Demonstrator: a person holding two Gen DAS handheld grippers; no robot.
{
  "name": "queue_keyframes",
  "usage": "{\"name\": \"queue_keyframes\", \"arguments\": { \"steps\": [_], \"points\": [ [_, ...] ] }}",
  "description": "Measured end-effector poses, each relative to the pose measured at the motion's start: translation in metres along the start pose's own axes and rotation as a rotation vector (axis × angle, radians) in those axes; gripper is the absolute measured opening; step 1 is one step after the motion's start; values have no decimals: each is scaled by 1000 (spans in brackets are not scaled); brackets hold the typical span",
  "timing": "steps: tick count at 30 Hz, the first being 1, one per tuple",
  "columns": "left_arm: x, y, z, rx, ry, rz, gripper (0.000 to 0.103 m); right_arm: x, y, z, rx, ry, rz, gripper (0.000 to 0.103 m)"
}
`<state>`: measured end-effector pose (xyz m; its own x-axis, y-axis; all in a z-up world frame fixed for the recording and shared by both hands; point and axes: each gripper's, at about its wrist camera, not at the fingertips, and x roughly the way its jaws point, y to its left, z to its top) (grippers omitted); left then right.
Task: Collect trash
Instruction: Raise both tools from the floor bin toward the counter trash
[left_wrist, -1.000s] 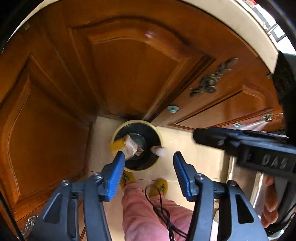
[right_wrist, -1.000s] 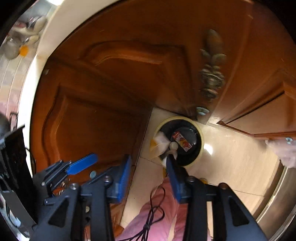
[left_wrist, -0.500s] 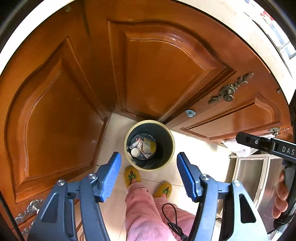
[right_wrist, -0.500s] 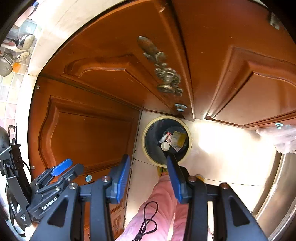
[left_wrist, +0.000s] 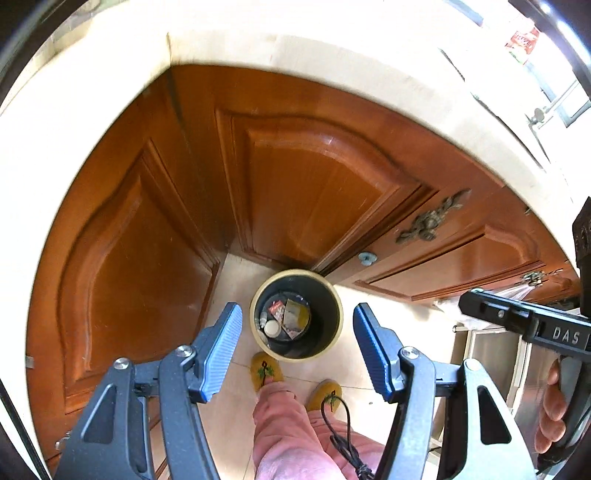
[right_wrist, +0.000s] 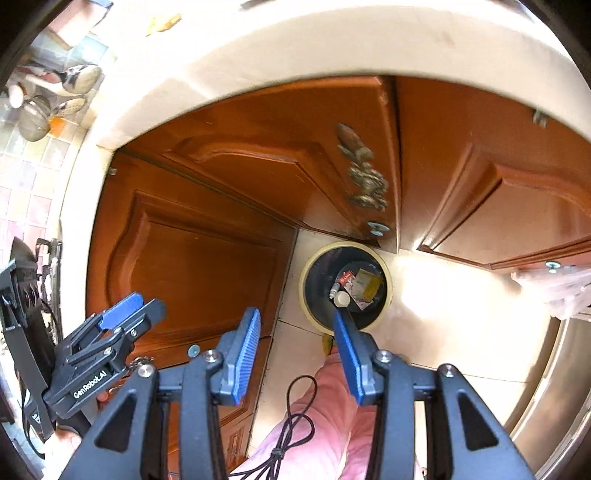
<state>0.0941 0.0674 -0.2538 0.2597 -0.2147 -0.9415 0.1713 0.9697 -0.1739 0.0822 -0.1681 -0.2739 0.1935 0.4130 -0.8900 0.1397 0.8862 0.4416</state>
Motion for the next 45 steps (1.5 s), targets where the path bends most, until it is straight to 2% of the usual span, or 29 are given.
{"name": "queue_keyframes", "arguments": {
  "steps": [8,18,23,28,30,32,35,37,39,45],
  "points": [
    [-63,-26,24,61,-89,-9,61,-57,45,8,-113,-84,35,42],
    [-149,-70,81,188,-264,17,74,-143,81,38,-176,-260,78,42],
    [-182,-93,118,279,-352,23,90,-187,86,64,-157,-371,54,42],
    [-208,-115,164,371,-422,8,93,-222,87,89,-105,-457,-10,42],
    [-215,-122,185,407,-454,-5,99,-235,87,97,-85,-499,-38,42],
    [-217,-127,204,449,-473,-22,102,-245,87,105,-58,-537,-64,42],
    [-208,-136,225,537,-457,-54,102,-258,84,116,6,-583,-81,53],
    [-197,-140,238,589,-439,-73,102,-264,78,122,67,-614,-103,65],
    [-186,-141,246,617,-431,-76,102,-267,72,127,123,-646,-124,69],
    [-139,-146,268,722,-324,-123,102,-262,53,143,216,-642,-139,70]
  ]
}}
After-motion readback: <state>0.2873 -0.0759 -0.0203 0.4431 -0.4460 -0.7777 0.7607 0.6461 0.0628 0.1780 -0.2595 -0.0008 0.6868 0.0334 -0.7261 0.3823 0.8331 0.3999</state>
